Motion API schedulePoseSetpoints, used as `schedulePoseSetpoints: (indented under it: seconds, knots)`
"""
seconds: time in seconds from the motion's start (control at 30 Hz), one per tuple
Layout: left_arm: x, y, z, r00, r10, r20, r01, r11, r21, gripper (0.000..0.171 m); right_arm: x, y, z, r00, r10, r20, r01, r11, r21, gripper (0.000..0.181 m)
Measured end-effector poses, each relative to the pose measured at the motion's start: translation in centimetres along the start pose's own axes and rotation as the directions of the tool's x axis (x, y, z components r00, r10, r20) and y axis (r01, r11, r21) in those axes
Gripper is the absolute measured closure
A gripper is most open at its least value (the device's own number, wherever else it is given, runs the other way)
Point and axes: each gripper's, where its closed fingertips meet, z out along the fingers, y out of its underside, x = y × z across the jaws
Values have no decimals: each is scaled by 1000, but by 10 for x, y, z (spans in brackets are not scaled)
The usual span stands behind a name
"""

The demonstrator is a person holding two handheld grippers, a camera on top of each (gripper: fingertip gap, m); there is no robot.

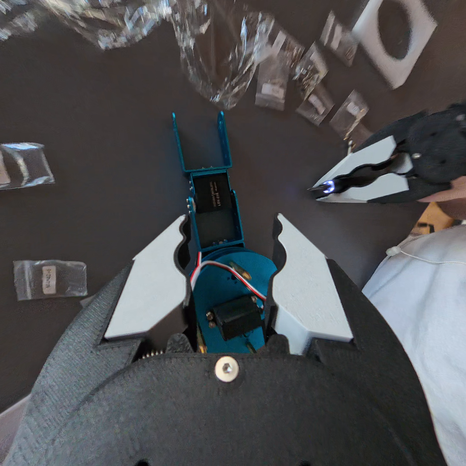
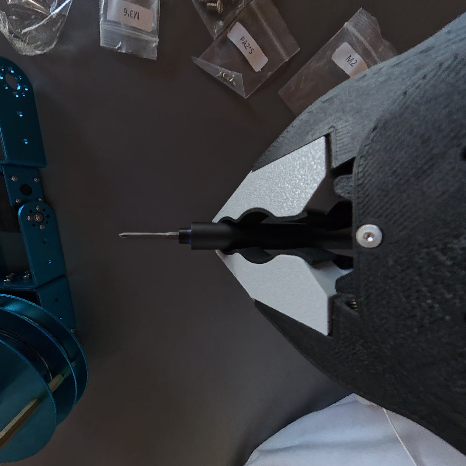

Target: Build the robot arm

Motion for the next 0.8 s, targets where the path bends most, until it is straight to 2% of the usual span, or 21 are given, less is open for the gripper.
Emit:
schedulePoseSetpoints:
  seconds: [0.1,0.2,0.3,0.4,0.57,0.7,0.8]
  knots:
    - [17,6,-45,1000,8,29,-14,971,239,106,0,0,0,999,-34,4,34,999,-2,166]
    - [37,26,-80,999,-27,46,3,887,461,105,-1,1,0,999,-37,5,37,999,-3,166]
    - [53,61,-91,992,-59,116,-20,811,585,99,-2,1,-1,1000,-28,5,28,1000,0,162]
    - [69,95,-83,986,-91,139,-19,770,638,106,-5,2,-1,999,-46,-3,46,999,13,161]
    - [96,127,-61,984,-176,-4,138,757,638,113,-6,4,-1,996,-77,-53,80,995,58,161]
    - [112,132,-46,982,-183,54,104,750,653,112,-9,10,-5,992,-105,-66,111,990,85,160]
    - [113,140,-35,966,-231,118,94,736,671,105,-12,14,-9,990,-124,-60,130,987,99,159]
